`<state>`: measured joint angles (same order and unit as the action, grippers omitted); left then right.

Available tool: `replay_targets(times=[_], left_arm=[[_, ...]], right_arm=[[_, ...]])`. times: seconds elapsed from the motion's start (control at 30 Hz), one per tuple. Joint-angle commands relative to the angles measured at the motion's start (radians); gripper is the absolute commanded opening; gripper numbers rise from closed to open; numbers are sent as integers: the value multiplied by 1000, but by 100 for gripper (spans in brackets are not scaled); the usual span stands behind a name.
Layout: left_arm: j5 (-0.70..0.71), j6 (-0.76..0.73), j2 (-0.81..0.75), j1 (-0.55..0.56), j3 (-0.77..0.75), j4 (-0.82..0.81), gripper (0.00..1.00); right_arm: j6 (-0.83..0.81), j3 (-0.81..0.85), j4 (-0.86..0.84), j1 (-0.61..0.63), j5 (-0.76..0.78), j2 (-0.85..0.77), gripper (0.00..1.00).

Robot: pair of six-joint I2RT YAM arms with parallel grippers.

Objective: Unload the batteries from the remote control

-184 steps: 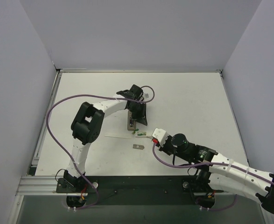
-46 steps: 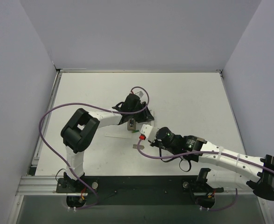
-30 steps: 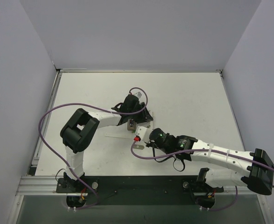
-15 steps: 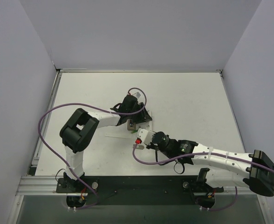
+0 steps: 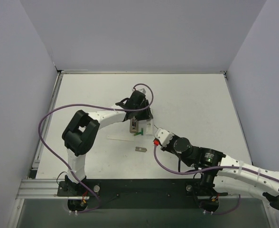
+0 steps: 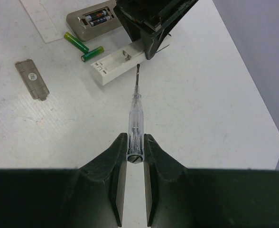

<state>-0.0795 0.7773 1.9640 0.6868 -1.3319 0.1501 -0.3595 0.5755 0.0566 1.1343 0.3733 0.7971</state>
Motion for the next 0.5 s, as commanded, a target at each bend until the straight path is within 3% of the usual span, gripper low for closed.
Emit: replay_targets(times=[0.0, 0.1, 0.2, 0.47], left_arm=[[34, -27, 24, 25, -99, 77, 24], [38, -13, 47, 30, -115, 86, 25], [72, -18, 72, 40, -156, 149, 35], [72, -12, 121, 43, -191, 195, 38]], right_arm=[[17, -12, 31, 8, 95, -50, 0], [16, -17, 25, 8, 98, -62, 0], [21, -22, 28, 12, 104, -61, 0], [21, -28, 28, 13, 119, -72, 0]])
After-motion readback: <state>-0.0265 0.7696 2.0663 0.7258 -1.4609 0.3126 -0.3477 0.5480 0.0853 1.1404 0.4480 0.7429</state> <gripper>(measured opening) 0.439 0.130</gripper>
